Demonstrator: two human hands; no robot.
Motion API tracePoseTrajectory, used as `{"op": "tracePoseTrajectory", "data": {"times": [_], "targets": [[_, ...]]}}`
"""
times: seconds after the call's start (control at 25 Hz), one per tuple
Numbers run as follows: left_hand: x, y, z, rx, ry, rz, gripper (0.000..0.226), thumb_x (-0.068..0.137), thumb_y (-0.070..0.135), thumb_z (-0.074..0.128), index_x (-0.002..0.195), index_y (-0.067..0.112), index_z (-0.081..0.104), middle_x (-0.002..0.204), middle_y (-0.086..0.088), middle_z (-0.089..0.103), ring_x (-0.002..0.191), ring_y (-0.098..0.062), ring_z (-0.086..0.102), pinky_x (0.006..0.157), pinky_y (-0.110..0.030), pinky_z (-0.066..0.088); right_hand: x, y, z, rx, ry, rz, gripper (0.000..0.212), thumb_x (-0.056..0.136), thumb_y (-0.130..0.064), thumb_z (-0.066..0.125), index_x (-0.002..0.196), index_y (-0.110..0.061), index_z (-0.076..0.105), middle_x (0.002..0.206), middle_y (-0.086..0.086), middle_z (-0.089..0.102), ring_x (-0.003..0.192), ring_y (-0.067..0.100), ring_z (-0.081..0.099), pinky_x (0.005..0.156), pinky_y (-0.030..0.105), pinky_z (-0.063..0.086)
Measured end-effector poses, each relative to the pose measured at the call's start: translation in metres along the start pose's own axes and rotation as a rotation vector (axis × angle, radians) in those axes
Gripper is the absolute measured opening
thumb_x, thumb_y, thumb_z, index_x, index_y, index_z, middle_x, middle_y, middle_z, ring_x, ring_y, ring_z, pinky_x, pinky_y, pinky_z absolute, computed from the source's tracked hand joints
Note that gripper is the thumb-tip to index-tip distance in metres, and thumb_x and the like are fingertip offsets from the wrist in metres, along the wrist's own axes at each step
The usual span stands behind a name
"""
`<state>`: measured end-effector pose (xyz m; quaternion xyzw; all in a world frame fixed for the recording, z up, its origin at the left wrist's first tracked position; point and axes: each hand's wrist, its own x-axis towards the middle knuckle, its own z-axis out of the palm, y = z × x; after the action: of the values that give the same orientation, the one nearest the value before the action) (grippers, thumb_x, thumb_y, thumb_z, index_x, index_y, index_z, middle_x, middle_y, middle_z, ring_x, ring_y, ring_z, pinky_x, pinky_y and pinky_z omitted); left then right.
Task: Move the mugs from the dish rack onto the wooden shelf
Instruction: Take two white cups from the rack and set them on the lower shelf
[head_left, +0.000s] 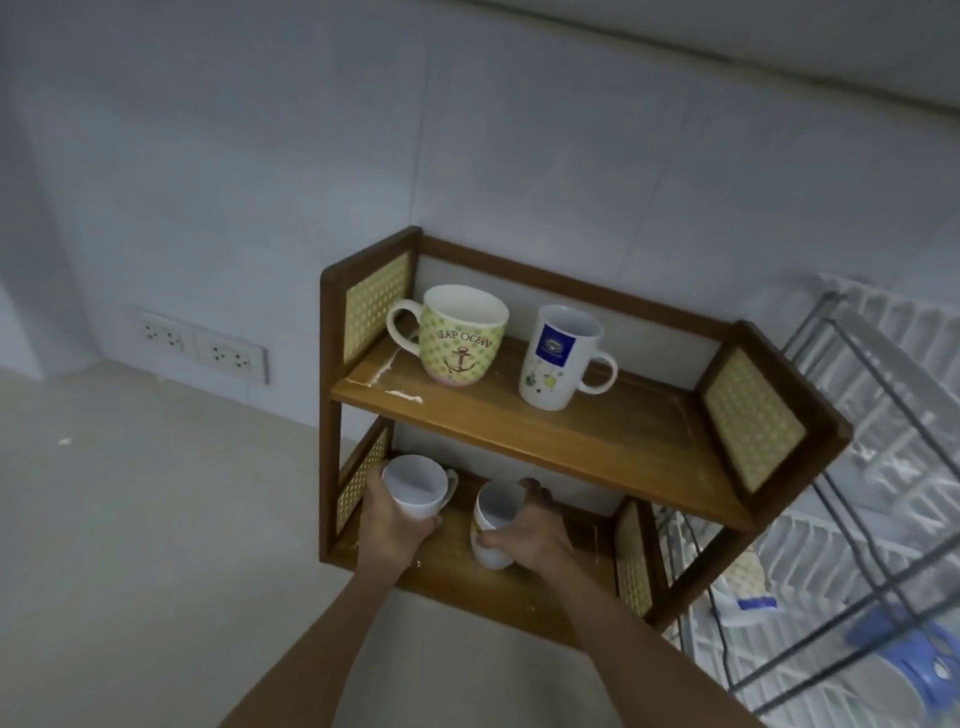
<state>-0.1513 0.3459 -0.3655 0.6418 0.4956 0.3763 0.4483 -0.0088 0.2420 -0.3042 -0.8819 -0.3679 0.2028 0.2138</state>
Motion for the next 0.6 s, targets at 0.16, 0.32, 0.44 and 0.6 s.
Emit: {"op": "tracePoseTrajectory", "data": {"times": [0.16, 0.32, 0.44, 0.6], "targets": [[-0.007, 0.002, -0.004, 0.031, -0.015, 0.011, 0.108, 0.053, 0.026, 0.090, 0.138, 0.020, 0.024, 0.137, -0.007, 0.045, 0.127, -0.027, 0.042, 0.108, -0.043, 0.036, -0.006, 0.000, 0.001, -0.031, -0.072, -0.006, 0.109, 0.072, -0.037, 0.077, 0.151, -0.014, 0.006, 0.158, 0.010, 0.014, 0.143, 0.027, 0.020, 0.114, 0.035, 0.030], [-0.040, 0.018, -0.016, -0.013, -0.026, 0.131, 0.095, 0.065, 0.021, 0.085, 0.141, 0.013, 0.027, 0.139, -0.012, 0.044, 0.129, -0.027, 0.042, 0.107, -0.045, 0.038, -0.045, 0.000, -0.007, -0.004, 0.007, -0.090, 0.091, 0.087, -0.030, 0.063, 0.151, -0.010, 0.000, 0.162, 0.007, 0.002, 0.148, 0.023, 0.006, 0.119, 0.036, 0.017], [-0.097, 0.016, -0.020, 0.028, -0.114, 0.238, 0.082, 0.077, 0.014, 0.076, 0.142, 0.008, 0.026, 0.143, -0.015, 0.039, 0.131, -0.027, 0.039, 0.105, -0.038, 0.039, -0.108, 0.016, -0.016, 0.119, 0.083, -0.211, 0.079, 0.089, -0.022, 0.059, 0.151, -0.013, 0.011, 0.161, 0.005, 0.008, 0.147, 0.021, 0.008, 0.120, 0.036, 0.017], [-0.171, 0.030, -0.020, 0.100, -0.222, 0.469, 0.058, 0.085, 0.010, 0.067, 0.135, 0.014, 0.039, 0.131, 0.000, 0.046, 0.122, -0.015, 0.045, 0.098, -0.025, 0.037, -0.211, 0.073, -0.030, 0.196, 0.224, -0.346, 0.072, 0.086, -0.017, 0.061, 0.148, -0.018, 0.025, 0.150, -0.011, 0.028, 0.137, 0.003, 0.027, 0.111, 0.015, 0.023]]}}
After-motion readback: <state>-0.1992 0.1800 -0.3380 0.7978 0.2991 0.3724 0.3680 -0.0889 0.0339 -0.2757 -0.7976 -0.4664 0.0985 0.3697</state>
